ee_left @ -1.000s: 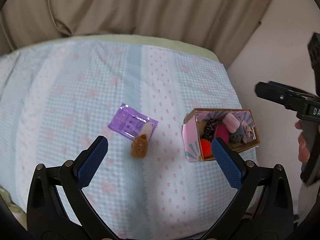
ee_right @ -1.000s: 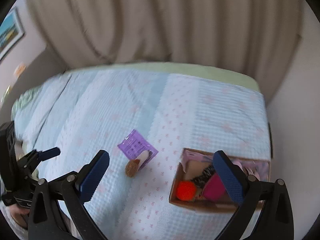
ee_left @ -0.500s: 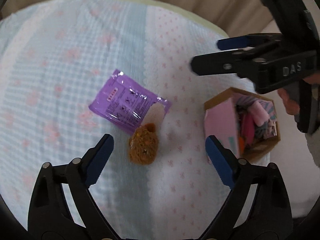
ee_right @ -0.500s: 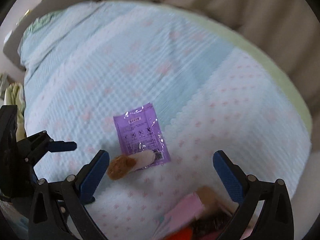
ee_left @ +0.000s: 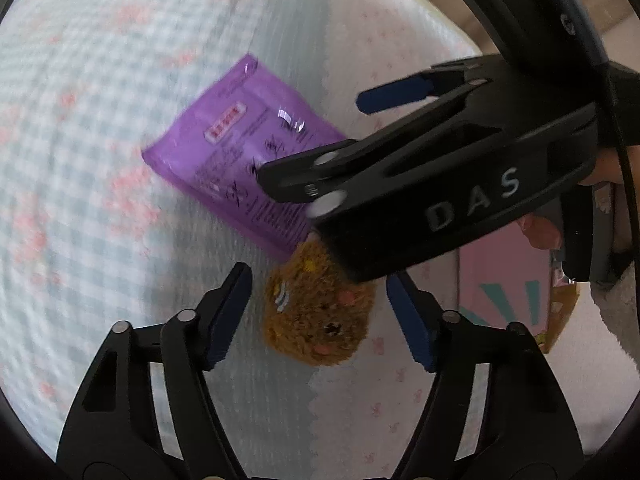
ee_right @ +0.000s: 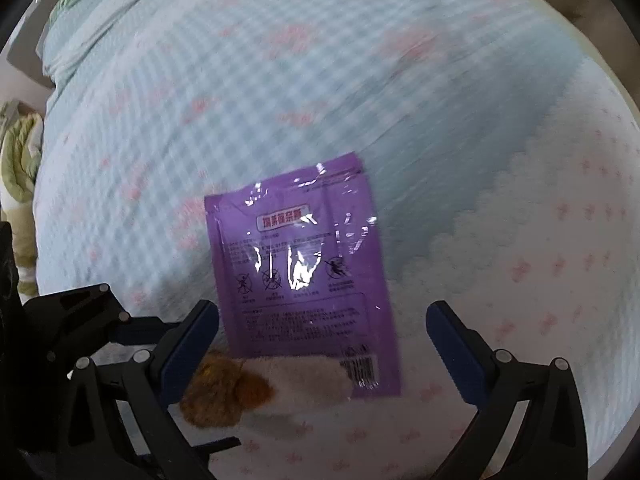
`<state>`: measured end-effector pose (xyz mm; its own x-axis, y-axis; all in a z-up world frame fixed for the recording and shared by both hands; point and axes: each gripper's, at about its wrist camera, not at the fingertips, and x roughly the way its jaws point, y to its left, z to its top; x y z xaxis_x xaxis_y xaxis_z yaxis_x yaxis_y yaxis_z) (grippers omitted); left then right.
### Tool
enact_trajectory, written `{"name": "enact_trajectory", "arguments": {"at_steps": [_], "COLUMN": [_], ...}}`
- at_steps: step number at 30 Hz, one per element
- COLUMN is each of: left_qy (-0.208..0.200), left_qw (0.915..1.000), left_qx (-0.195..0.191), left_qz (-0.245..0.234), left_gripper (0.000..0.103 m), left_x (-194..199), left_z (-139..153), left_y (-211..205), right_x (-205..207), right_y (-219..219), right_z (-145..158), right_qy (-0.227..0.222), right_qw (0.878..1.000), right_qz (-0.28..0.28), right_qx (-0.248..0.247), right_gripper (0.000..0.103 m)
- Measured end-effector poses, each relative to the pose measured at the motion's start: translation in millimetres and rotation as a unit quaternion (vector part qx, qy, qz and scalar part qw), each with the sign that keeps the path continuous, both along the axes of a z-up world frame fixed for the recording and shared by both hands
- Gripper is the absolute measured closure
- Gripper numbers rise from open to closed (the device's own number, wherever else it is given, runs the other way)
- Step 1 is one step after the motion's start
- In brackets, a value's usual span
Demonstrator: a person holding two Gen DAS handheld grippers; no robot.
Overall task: Organize soft objects
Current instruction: 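Grasp the brown teddy plush with the left tool while the right tool grasps the purple packet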
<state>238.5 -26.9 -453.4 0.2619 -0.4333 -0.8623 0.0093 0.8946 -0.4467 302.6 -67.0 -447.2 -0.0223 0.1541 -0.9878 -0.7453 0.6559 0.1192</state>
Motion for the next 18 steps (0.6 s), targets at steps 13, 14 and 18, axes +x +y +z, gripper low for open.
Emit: {"name": "enact_trajectory", "arguments": {"at_steps": [13, 14, 18], "left_qy": [0.012, 0.010, 0.007], "left_qw": [0.9999, 0.9999, 1.0000], "left_qx": [-0.009, -0.006, -0.001], "left_qz": [-0.001, -0.001, 0.000], "left_gripper": [0.065, 0.065, 0.066], "left_x": [-3, -3, -6], "left_z": [-19, -18, -13], "left_y": [-5, -5, -3], "right_x": [-24, -23, -18], "right_y": [25, 24, 16], "right_z": [-35, -33, -25], "right_qy": [-0.040, -0.040, -0.051], "right_qw": [0.997, 0.997, 0.998], "right_qz": [0.057, 0.052, 0.032], "right_qx": [-0.037, -0.034, -0.034], "right_gripper": [0.008, 0.011, 0.038]}}
